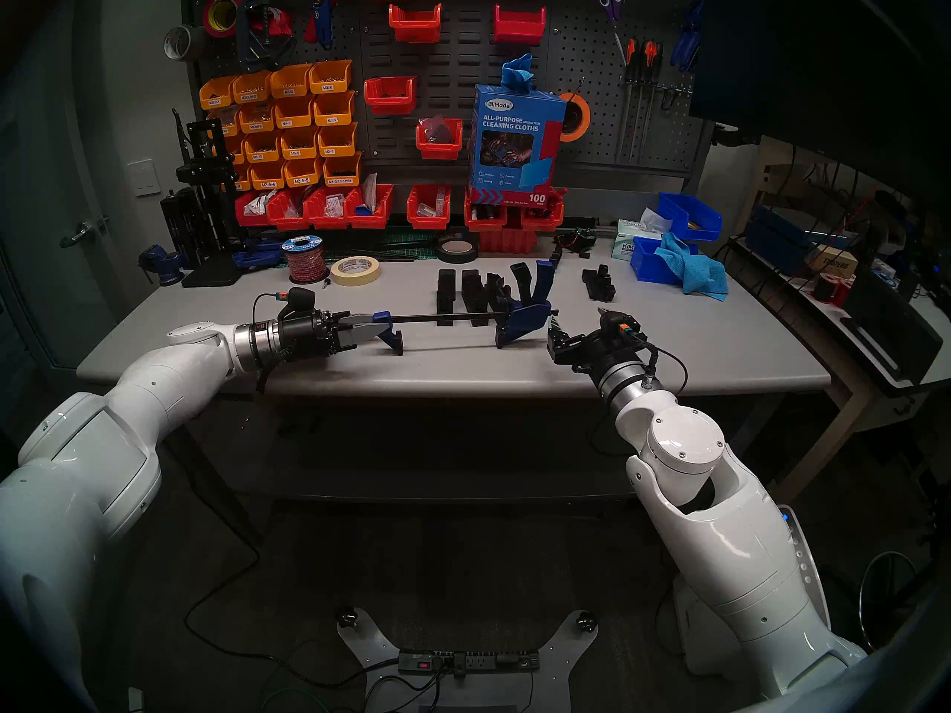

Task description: Clamp the two 3D printed pieces together with the clamp

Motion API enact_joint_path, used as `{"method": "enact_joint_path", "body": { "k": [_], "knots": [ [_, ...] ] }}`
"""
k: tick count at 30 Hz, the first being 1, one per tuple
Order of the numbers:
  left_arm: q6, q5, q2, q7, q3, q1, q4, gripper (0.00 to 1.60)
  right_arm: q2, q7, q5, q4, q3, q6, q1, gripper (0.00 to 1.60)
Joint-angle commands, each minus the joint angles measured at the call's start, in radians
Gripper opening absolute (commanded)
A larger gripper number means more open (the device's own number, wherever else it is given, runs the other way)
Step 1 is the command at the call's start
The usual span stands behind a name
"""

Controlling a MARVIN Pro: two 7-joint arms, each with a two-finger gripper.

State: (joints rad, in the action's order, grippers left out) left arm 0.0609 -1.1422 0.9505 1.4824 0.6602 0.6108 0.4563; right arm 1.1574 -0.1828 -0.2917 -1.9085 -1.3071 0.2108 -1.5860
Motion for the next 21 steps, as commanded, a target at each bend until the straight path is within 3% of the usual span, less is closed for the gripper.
{"method": "enact_joint_path", "body": {
  "k": [1, 12, 21],
  "knots": [
    [0.029, -0.03, -0.013, 0.001, -0.011, -0.011, 0.025, 0.0, 0.0, 0.001, 0.0, -0.012, -0.001, -0.001, 0.003, 1.6],
    [-0.001, -0.057, 0.0, 0.001, -0.023, -0.02, -0.004, 0.0, 0.0, 0.001, 0.0, -0.013, -0.001, -0.001, 0.003, 1.6],
    [0.014, -0.066, 0.001, 0.001, -0.036, -0.025, -0.007, 0.0, 0.0, 0.001, 0.0, -0.012, -0.001, -0.001, 0.003, 1.6]
  ]
}}
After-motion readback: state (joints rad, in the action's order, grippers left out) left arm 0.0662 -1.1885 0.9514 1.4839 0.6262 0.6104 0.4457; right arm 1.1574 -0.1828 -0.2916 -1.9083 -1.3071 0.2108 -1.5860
